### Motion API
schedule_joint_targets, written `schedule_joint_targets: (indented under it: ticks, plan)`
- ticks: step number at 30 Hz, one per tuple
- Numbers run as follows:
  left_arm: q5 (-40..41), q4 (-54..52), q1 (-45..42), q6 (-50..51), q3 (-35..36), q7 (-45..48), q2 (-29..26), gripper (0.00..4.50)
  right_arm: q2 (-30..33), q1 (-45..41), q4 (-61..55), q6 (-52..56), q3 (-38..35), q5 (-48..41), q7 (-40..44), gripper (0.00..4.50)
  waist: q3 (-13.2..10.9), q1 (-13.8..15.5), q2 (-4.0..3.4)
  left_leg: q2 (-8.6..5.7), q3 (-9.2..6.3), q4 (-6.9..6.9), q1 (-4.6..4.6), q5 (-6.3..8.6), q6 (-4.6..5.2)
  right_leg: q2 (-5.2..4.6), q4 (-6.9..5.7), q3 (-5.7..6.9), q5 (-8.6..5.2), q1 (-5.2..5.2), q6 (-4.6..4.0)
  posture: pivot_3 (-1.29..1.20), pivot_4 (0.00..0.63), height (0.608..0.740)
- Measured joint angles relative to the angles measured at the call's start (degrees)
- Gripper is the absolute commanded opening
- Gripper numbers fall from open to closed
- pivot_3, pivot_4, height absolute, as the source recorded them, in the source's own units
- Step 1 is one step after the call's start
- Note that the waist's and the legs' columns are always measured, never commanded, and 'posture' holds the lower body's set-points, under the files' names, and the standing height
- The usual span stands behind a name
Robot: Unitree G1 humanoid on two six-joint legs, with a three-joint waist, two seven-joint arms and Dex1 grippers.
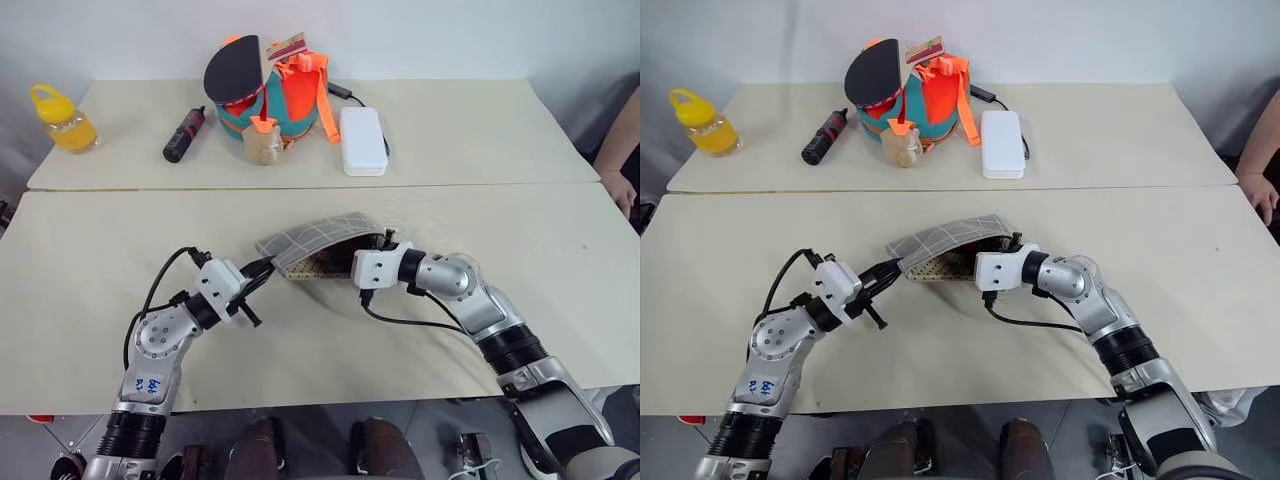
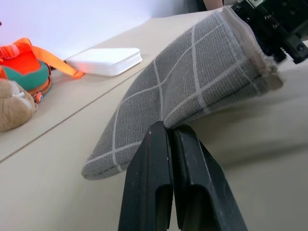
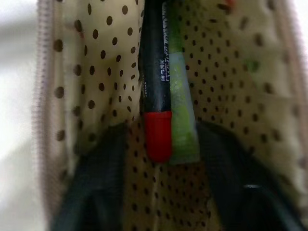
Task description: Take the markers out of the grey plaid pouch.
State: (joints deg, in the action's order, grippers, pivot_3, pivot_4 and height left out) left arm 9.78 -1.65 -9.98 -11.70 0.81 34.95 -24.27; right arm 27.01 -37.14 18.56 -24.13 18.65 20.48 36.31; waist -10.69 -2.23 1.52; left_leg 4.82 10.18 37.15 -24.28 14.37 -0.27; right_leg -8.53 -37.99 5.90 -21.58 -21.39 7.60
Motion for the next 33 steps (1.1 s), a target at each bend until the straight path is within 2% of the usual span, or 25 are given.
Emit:
schedule_joint_targets:
  ticks: [3,11,14,19,26,33]
  plan:
    - [0.01,0.01,-0.01,0.02,-0.28,0.23,0.23,0.0,-0.01,-0.35,0.0,-0.65,0.0,0.61,-0.46,4.49,0.0,-0.02,0.0,0.0,-0.01,0.0,0.0,0.0,0.0,0.0,0.0,0.0,0.0,0.0,0.0,0.0,0.15,0.74]
    - [0.11,-0.84,0.18,1.48,-1.33,0.34,1.22,0.0,-0.03,-0.34,-0.02,0.51,0.0,0.44,-0.51,4.49,0.0,0.01,0.0,0.0,-0.01,0.02,0.0,0.0,0.0,0.0,-0.01,0.0,0.0,0.02,0.0,0.0,0.15,0.74]
    - [0.16,-1.77,0.2,2.37,-1.41,0.33,1.34,0.0,-0.02,-0.2,-0.03,0.59,-0.16,-0.93,0.1,3.89,0.0,0.06,0.0,0.0,-0.02,0.02,0.0,0.0,0.0,0.0,-0.01,0.0,0.0,0.02,0.0,0.0,0.15,0.74]
    - [1.68,-2.36,0.2,5.4,-1.4,0.23,1.98,0.0,2.29,-0.07,-2.28,2.46,-1.01,-8.54,8.28,2.13,0.0,0.26,0.0,0.0,-0.03,0.02,0.0,0.0,0.01,0.0,0.01,0.0,0.0,0.03,0.0,0.0,0.15,0.74]
    - [8.39,-6.7,0.04,18.9,-1.34,-0.11,3.64,0.0,10.67,-3.03,-7.82,8.34,-1.26,-15.05,23.03,2.13,0.0,0.39,0.0,0.01,-0.05,0.05,0.01,0.01,0.02,0.0,0.01,0.0,0.0,0.05,0.0,0.0,0.15,0.74]
    - [21.99,-13.83,-1.56,37.45,-0.92,-0.41,5.62,0.0,12.93,-7.21,-11.92,18.28,-1.05,-16.11,31.86,2.13,0.0,0.46,0.0,0.0,-0.08,0.07,0.01,0.01,0.02,0.0,0.02,0.0,0.0,0.06,0.0,0.0,0.15,0.74]
